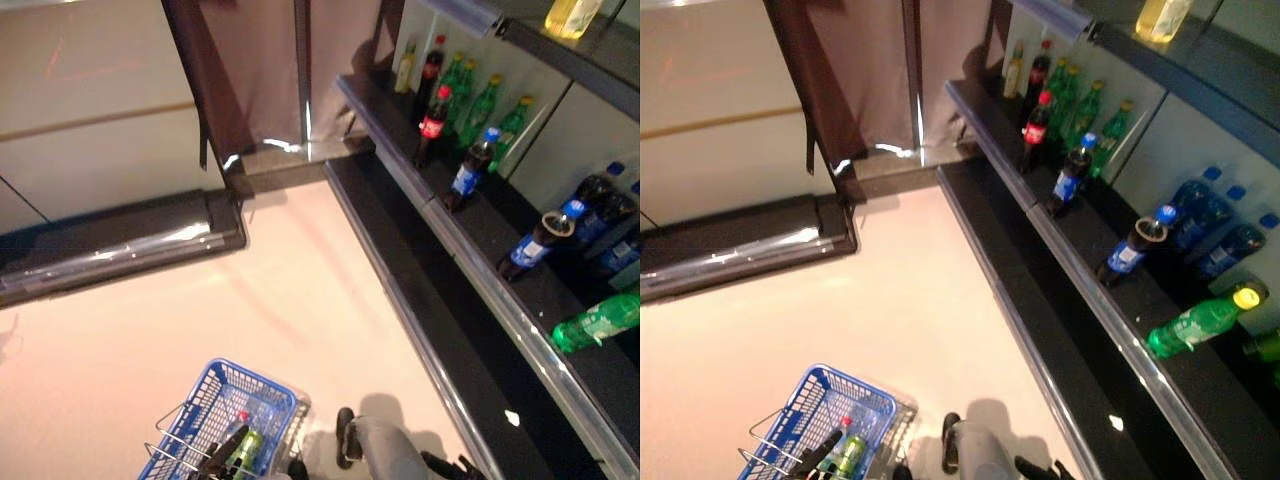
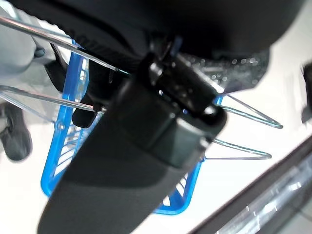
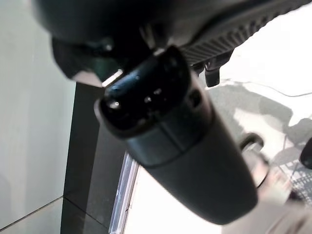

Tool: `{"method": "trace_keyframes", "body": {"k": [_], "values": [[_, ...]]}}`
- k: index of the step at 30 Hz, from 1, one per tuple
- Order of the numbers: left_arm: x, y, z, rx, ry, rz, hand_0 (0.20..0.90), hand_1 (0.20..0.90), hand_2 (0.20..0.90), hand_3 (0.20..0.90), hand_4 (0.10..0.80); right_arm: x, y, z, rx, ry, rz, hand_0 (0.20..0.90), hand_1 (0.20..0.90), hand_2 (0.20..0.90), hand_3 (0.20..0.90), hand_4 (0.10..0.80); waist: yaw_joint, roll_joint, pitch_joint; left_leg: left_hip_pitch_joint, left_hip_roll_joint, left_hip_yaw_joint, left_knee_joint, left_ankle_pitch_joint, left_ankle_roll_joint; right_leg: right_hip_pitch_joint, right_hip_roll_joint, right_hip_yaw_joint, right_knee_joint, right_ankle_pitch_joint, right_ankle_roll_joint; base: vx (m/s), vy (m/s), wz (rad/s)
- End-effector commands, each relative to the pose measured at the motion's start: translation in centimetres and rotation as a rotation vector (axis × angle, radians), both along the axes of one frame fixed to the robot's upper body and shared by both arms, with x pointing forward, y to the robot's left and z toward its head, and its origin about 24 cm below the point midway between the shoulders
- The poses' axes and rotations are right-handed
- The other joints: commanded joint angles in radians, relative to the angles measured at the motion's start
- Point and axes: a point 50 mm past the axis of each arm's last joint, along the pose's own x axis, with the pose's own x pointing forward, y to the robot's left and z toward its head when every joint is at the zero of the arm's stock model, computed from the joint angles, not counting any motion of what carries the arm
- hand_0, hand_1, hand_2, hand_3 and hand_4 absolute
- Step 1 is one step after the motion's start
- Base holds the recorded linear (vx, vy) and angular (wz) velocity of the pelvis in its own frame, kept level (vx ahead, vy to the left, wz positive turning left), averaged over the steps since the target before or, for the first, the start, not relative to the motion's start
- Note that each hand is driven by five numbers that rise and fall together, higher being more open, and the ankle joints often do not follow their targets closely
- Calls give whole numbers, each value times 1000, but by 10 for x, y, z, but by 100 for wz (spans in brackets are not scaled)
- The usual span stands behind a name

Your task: Pick up the drink and place into the basket.

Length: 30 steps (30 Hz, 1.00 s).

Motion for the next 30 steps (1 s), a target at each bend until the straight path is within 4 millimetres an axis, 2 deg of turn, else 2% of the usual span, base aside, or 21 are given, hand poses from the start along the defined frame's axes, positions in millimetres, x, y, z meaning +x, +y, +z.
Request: {"method": "trace_keyframes", "body": {"k": [1, 2, 4, 5, 7, 8, 9, 10, 11, 14, 15, 16, 17, 18, 21, 23, 24, 25, 27, 29, 30], "values": [[44, -21, 12, -40, -268, -66, 300, 300, 300, 200, 100, 7, -20, 7, -89, -42, 30, 900, 900, 900, 900, 800, -17, -17, -55, 8, -63, 54, 549, 236, -151, 198, 94, -78, -403, 264, -29, 508, -75, 60], [44, -24, 12, -39, -275, -80, 300, 300, 300, 200, 100, 10, -21, 9, -105, -57, 70, 900, 900, 900, 900, 800, -11, -27, -58, -29, -54, 68, 636, 268, -161, 221, 90, -88, -408, 253, -42, 522, -49, 43], [48, -26, 13, -41, -282, -80, 300, 300, 300, 200, 100, 21, -24, 12, -131, -78, 121, 900, 900, 900, 900, 800, 16, -47, -55, -158, -34, 65, 704, 255, -138, 253, 75, -82, -397, 224, -52, 356, 15, -4], [50, -24, 15, -58, -302, -54, 300, 300, 300, 200, 100, 30, -28, 15, -134, -105, 130, 900, 900, 900, 900, 800, 40, -53, -40, -237, -22, 52, 688, 217, -112, 276, 72, -54, -386, 204, -54, 297, 115, -61], [50, -19, 17, -82, -346, -15, 300, 300, 300, 200, 100, 46, -29, 20, -147, -144, 178, 900, 900, 900, 900, 800, 79, -54, -20, -292, -3, 27, 572, 178, -71, 316, 80, 39, -381, 181, -48, 357, 195, -108], [51, -18, 18, -93, -362, -6, 300, 300, 300, 200, 100, 52, -29, 21, -154, -150, 198, 900, 900, 900, 900, 800, 87, -54, -20, -278, 21, 33, 475, 171, -65, 332, 84, 70, -384, 170, -42, 346, 252, -95], [51, -16, 19, -100, -373, 1, 300, 300, 300, 200, 100, 54, -29, 21, -157, -148, 204, 900, 900, 900, 900, 800, 86, -47, -24, -262, 65, 48, 327, 181, -68, 343, 91, 89, -385, 154, -36, 404, 349, -91], [52, -15, 19, -118, -376, 20, 300, 300, 300, 200, 100, 54, -30, 21, -163, -134, 204, 900, 900, 900, 900, 800, 91, -39, -26, -244, 98, 36, 175, 205, -80, 357, 99, 120, -377, 132, -25, 405, 388, -63], [50, -15, 18, -131, -374, 44, 300, 300, 300, 200, 100, 51, -30, 20, -168, -121, 210, 900, 900, 900, 900, 800, 95, -31, -30, -237, 128, -3, 75, 231, -92, 363, 107, 150, -364, 115, -18, 365, 367, -65], [43, -14, 16, -157, -372, 107, 300, 300, 300, 200, 100, 43, -33, 19, -164, -102, 209, 900, 900, 900, 900, 800, 103, -21, -41, -218, 187, -80, -65, 284, -121, 371, 112, 206, -345, 88, -8, 311, 333, -57], [35, -16, 13, -169, -362, 158, 300, 300, 300, 200, 100, 33, -35, 16, -152, -83, 186, 900, 900, 900, 900, 800, 111, -20, -43, -218, 216, -155, -121, 297, -127, 383, 106, 265, -326, 67, 1, 444, 562, -87], [31, -18, 11, -178, -359, 197, 300, 300, 300, 200, 100, 26, -36, 14, -146, -70, 189, 900, 900, 900, 900, 800, 115, -22, -40, -216, 230, -189, -119, 291, -126, 390, 94, 300, -309, 51, 10, 381, 534, -97], [30, -19, 10, -179, -358, 210, 300, 300, 300, 200, 100, 24, -36, 14, -145, -66, 193, 900, 900, 900, 900, 800, 114, -20, -42, -222, 237, -196, -102, 288, -128, 386, 88, 309, -299, 45, 14, 227, 415, -88], [30, -20, 9, -186, -357, 223, 300, 300, 300, 200, 100, 21, -37, 13, -144, -60, 196, 900, 900, 900, 900, 800, 112, -18, -41, -223, 242, -201, -83, 282, -129, 385, 79, 317, -286, 35, 19, 194, 455, -89], [40, -21, 11, -164, -332, 159, 300, 300, 300, 200, 100, 16, -32, 10, -118, -56, 151, 900, 900, 900, 900, 800, 102, -10, -27, -220, 234, -182, 6, 229, -138, 360, -7, 298, -216, 11, 73, 224, 613, -87], [51, -18, 15, -109, -305, 30, 300, 300, 300, 200, 100, 12, -25, 9, -106, -62, 124, 900, 900, 900, 900, 800, 91, -14, -20, -223, 194, -150, 51, 191, -126, 348, -74, 281, -214, 48, 108, 113, 491, -41], [53, -17, 16, -95, -307, -4, 300, 300, 300, 200, 100, 12, -23, 8, -100, -70, 124, 900, 900, 900, 900, 800, 88, -13, -17, -216, 185, -135, 50, 187, -122, 335, -95, 268, -207, 68, 119, 106, 552, 1], [56, -13, 19, -56, -314, -95, 300, 300, 300, 200, 100, 19, -14, 9, -94, -99, 168, 900, 900, 900, 900, 800, 87, -6, -11, -176, 158, -81, 25, 178, -108, 294, -145, 202, -205, 131, 137, 73, 472, 11], [54, -7, 22, -44, -321, -105, 300, 300, 300, 200, 100, 32, -7, 12, -100, -130, 210, 900, 900, 900, 900, 800, 101, 9, -13, -140, 146, -13, -17, 175, -101, 268, -175, 109, -209, 178, 141, 9, 393, -43], [51, -1, 22, -31, -323, -112, 300, 300, 300, 200, 100, 40, -2, 14, -89, -155, 208, 900, 900, 900, 900, 800, 108, 20, -16, -123, 143, 21, -56, 176, -94, 257, -167, 72, -212, 179, 144, -40, 248, -92], [47, 6, 23, -15, -322, -130, 300, 300, 300, 200, 100, 45, 0, 15, -77, -171, 218, 900, 900, 900, 900, 800, 111, 25, -23, -110, 133, 70, -84, 177, -86, 262, -149, 26, -232, 172, 143, -51, 228, -80]]}}
